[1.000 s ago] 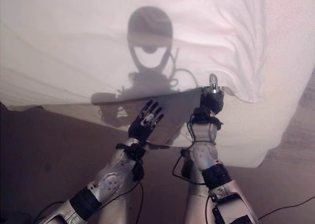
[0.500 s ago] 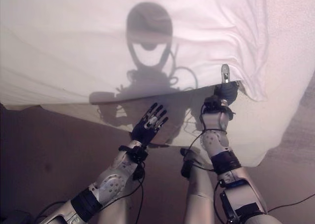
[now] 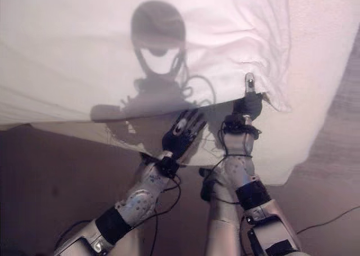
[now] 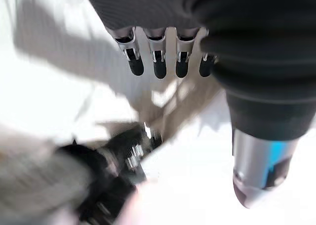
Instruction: Make the bed
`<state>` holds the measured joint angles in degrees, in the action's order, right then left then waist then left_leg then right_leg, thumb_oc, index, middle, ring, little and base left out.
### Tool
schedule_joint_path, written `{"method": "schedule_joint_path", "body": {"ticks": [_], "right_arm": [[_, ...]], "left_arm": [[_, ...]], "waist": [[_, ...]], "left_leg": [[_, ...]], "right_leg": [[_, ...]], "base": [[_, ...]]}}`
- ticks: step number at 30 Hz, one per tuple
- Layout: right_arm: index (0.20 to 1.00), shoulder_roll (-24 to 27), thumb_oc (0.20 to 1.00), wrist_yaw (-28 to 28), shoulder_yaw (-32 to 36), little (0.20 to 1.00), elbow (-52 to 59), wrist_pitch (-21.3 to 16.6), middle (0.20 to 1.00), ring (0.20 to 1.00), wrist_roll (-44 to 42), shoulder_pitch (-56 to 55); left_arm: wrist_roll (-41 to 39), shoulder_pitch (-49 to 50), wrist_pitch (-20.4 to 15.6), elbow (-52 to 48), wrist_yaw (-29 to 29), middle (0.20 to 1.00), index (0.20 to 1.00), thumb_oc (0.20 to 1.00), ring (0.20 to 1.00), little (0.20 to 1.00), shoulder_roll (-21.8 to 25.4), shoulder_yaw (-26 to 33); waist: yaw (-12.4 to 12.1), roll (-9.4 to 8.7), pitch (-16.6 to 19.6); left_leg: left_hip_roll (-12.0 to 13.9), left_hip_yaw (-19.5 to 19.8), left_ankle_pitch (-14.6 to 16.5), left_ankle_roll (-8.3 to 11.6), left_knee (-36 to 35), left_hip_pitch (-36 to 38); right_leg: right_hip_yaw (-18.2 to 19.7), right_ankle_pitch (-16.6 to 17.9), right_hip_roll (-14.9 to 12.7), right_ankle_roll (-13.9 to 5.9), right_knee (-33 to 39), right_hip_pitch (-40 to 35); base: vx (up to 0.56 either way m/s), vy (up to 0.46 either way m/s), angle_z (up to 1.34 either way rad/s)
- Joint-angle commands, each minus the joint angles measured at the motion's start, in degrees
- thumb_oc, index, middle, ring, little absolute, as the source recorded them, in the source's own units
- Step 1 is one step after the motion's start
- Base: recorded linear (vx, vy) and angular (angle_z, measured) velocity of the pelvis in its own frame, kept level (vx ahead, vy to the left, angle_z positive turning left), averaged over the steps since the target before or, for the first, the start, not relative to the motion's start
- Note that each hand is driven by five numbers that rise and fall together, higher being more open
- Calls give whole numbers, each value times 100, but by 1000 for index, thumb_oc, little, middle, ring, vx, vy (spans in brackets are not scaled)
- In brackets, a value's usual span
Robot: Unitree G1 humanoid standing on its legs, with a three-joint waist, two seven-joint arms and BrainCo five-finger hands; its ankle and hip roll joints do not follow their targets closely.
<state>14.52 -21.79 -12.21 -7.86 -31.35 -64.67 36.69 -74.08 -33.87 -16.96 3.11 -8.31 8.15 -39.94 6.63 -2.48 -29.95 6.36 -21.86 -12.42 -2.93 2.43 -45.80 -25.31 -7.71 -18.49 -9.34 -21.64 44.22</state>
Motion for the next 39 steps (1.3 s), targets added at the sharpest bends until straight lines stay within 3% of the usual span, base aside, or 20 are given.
{"method": "schedule_joint_path", "body": {"ticks": [1,10,22,29,39], "right_arm": [[200,138,200,280,118,200,489,-427,200,200,145,229],[200,-274,200,668,-289,200,536,-384,200,200,-326,12],[200,-327,200,817,-287,200,478,-354,200,200,-465,-107],[200,-285,200,812,-100,200,635,-402,200,200,-399,-281],[200,-244,200,801,360,200,984,-430,200,200,-246,-808]], "left_arm": [[-243,-287,-162,-394,212,1000,1000,1000,1000,1000,-178,-381],[-968,-847,-419,649,183,1000,1000,1000,1000,1000,-807,48],[-1041,-1043,-665,814,150,1000,1000,1000,1000,1000,-882,492],[-937,-871,-985,314,61,1000,1000,1000,1000,1000,-583,1037],[-515,50,-1574,-365,-303,1000,1000,1000,1000,1000,165,2602]], "waist": [[-171,-194,15],[68,-406,15],[99,-406,15],[-7,-295,15],[-355,-100,15]], "left_leg": [[424,-187,1067,740,720,378],[533,-204,1158,746,990,310],[573,-201,1174,748,1094,238],[590,-161,1156,751,1110,194],[536,-6,1022,786,876,235]], "right_leg": [[-200,1677,278,-133,1421,-155],[-122,1639,288,-103,1288,-84],[-132,1620,276,-85,1219,-10],[-238,1595,260,-73,1181,-8],[-413,1588,231,-95,1229,-99]], "base": [[0,0,0],[0,0,0],[-9,-2,-4],[-5,-1,0],[-1,-9,1]]}}
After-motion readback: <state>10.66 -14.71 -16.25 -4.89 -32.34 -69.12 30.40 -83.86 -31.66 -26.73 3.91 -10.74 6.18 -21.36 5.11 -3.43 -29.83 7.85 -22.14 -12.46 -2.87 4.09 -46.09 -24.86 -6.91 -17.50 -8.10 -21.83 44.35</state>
